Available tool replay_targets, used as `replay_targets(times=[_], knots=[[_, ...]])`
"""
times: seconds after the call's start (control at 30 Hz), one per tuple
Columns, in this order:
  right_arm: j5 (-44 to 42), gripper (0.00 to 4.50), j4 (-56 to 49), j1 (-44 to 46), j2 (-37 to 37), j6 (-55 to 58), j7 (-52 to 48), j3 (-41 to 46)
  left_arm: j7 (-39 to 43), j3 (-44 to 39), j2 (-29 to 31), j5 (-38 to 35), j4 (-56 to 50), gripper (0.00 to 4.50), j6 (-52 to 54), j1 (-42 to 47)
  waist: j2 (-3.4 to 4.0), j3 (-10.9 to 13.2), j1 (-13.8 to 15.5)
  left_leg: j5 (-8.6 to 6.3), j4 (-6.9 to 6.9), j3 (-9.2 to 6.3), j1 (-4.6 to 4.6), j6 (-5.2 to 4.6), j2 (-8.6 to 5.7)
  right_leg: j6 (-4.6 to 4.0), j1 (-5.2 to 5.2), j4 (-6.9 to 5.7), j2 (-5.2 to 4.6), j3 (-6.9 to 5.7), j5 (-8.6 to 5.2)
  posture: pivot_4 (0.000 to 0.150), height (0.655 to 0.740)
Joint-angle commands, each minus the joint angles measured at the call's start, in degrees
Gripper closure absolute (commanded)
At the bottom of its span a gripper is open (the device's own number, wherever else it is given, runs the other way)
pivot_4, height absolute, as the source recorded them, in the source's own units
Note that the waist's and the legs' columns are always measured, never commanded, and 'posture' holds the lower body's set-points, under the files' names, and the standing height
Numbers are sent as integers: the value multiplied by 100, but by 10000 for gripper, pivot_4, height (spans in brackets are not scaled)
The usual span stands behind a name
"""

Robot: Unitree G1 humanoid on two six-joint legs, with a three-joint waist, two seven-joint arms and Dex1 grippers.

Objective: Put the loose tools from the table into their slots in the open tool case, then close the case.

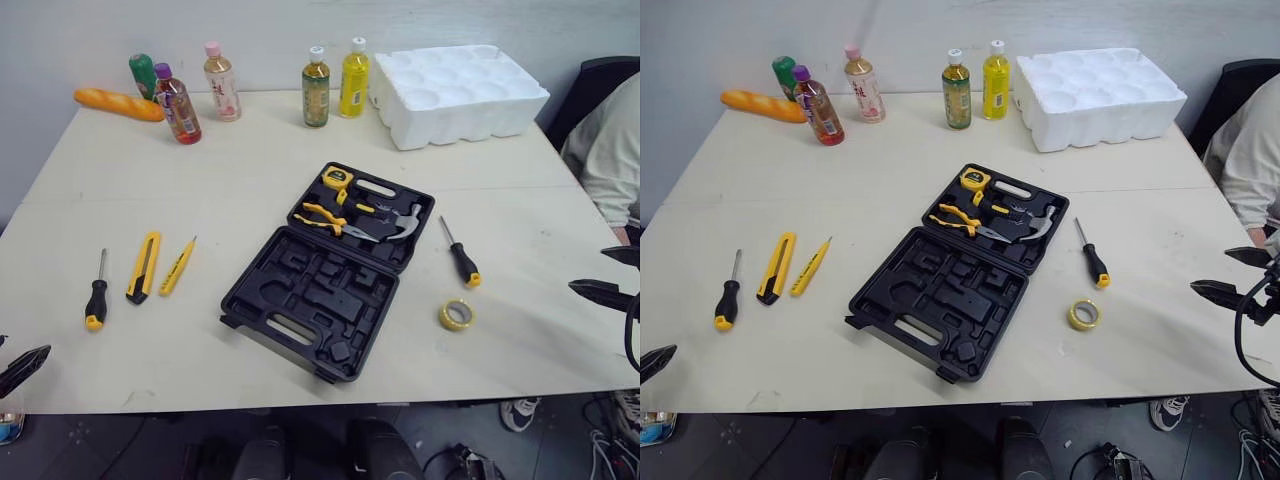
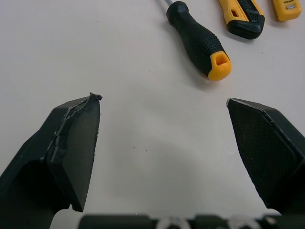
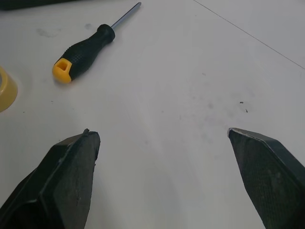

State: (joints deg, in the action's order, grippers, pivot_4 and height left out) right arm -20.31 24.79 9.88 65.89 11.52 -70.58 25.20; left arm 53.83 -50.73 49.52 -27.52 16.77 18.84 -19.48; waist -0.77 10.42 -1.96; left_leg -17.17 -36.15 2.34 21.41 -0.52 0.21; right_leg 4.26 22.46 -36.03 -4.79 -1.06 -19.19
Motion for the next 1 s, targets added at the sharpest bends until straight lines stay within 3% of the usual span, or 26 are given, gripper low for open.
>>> replay_targets(times=[0.03,0.33,1.0], knots=[[-66,0,-87,-3,35,-16,-6,134,13,-53,70,-29,1,529,-59,13,0,0,1,0,0,0,0,0,0,0,0,0,0,0,0,1500,7400],[-72,0,-83,-88,-60,-89,89,204,-133,208,195,185,353,529,-317,376,0,0,14,0,0,0,0,0,-1,0,0,0,0,0,0,1500,7400],[-4,0,-48,-89,-190,-335,239,112,-315,279,170,167,-103,529,-112,351,1,-1,11,1,-3,2,-1,0,0,2,-1,-6,3,-1,1,1500,7400]])
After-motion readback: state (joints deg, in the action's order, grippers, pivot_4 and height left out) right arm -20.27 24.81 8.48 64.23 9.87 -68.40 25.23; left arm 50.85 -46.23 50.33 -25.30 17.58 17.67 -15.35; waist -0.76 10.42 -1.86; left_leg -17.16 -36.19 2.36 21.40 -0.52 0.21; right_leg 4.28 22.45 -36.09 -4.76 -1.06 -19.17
